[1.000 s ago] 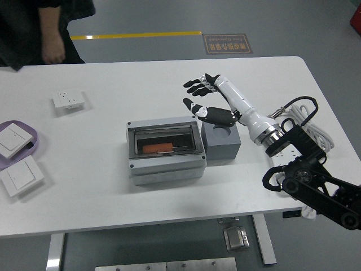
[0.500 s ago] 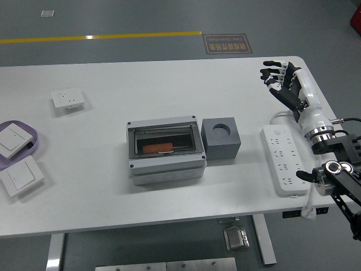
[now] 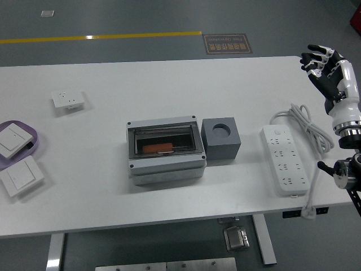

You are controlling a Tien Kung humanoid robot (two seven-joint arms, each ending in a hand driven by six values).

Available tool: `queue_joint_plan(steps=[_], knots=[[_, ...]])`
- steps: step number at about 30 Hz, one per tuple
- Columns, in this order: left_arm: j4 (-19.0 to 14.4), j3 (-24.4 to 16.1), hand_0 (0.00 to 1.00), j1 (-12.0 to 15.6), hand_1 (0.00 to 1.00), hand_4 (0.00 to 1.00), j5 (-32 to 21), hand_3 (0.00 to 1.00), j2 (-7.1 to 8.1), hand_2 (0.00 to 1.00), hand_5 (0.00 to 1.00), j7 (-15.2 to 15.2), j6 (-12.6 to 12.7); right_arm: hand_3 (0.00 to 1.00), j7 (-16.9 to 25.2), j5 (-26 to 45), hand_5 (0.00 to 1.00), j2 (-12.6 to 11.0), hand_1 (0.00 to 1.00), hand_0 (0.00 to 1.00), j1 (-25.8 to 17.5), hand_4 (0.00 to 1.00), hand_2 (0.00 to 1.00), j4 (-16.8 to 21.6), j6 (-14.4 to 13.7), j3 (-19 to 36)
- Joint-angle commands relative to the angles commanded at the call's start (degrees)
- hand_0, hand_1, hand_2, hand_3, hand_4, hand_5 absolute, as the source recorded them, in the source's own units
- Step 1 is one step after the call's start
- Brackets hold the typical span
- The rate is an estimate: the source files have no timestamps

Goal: Pick up the cylinder from the cube,place it in the box,flap close box

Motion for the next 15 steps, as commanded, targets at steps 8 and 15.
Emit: queue_joint_plan(steps=[8, 15], knots=[[0.13, -0.76, 0.623, -0.34, 0.607, 0.686, 0.98, 0.628, 0.16, 0.54, 0.315, -0.01, -0.01, 0.695, -0.46, 1.11, 0.229, 0.13, 0.668, 0.689, -0.33, 0.779, 0.67, -1.45, -0.39, 1.14], [0.38, -0.8, 0.623, -0.47, 0.608, 0.687, 1.08, 0.628, 0.08, 0.541, 0.315, -0.01, 0.01, 0.681, -1.06, 1.11, 0.238, 0.14, 0.662, 0.69, -0.45, 0.766, 0.667, -1.89, -0.84, 1.39]])
